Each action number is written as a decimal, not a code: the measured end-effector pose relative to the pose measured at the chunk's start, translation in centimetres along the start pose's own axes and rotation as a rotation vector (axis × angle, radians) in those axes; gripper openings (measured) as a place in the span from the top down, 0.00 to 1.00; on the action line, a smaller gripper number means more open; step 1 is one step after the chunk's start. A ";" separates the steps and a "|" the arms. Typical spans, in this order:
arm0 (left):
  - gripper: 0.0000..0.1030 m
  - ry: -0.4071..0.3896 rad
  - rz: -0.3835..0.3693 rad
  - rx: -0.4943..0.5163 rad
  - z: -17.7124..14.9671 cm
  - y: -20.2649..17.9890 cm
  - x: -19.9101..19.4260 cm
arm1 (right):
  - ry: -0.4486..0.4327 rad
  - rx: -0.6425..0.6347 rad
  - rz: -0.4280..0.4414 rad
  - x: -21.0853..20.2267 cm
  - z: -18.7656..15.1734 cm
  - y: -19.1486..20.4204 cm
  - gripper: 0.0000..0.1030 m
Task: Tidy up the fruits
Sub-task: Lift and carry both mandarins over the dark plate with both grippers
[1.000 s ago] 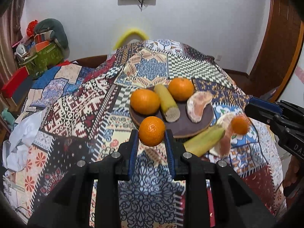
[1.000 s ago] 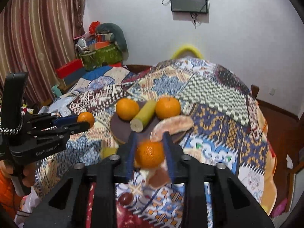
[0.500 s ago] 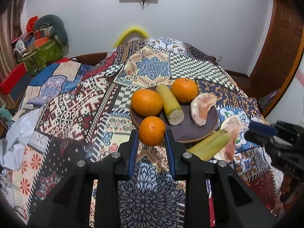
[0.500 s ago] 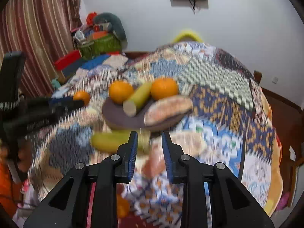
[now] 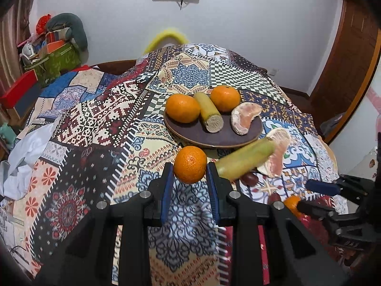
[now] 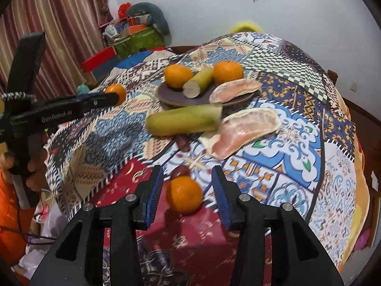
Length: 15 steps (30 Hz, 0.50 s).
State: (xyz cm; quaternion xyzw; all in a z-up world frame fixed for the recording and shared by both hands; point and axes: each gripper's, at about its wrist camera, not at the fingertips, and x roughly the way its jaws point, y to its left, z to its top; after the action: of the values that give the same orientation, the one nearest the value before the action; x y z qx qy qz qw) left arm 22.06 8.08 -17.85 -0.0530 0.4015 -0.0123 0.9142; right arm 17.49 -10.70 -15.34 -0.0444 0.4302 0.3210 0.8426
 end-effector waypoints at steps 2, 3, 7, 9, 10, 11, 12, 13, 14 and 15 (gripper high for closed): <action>0.73 -0.003 -0.007 -0.003 -0.3 -0.2 -0.6 | 0.016 -0.010 -0.017 0.6 -0.3 0.3 0.62; 0.73 -0.002 -0.010 -0.004 -0.4 -0.2 -0.7 | 0.025 -0.007 -0.022 0.9 -0.5 0.3 0.62; 0.73 0.000 -0.016 0.006 -0.9 -0.6 -1.2 | 0.066 0.022 -0.002 2.1 -1.1 -0.3 0.62; 0.73 0.003 -0.015 0.013 -1.1 -0.8 -1.3 | 0.075 0.030 0.019 2.4 -1.2 -0.4 0.62; 0.73 0.005 -0.017 0.014 -1.1 -0.9 -1.3 | 0.077 0.028 0.016 2.4 -1.3 -0.4 0.63; 0.73 0.006 -0.017 0.015 -1.2 -0.9 -1.3 | 0.069 0.025 0.018 2.2 -1.3 -0.4 0.66; 0.73 0.008 -0.017 0.016 -1.2 -1.0 -1.2 | 0.066 0.025 0.023 2.1 -1.2 -0.4 0.66; 0.73 0.009 -0.017 0.017 -1.2 -1.0 -1.1 | 0.064 0.023 0.022 2.1 -1.2 -0.5 0.66; 0.73 0.010 -0.018 0.017 -1.1 -1.0 -1.0 | 0.056 0.018 0.016 1.9 -1.1 -0.4 0.67; 0.73 0.010 -0.018 0.017 -1.0 -1.0 -0.9 | 0.046 0.014 0.011 1.6 -1.0 -0.4 0.67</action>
State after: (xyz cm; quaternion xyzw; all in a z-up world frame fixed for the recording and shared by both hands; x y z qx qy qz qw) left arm 20.69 7.03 -17.74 -0.0489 0.4053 -0.0244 0.9125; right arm 17.66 -10.54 -17.29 -0.0436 0.4519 0.3215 0.8310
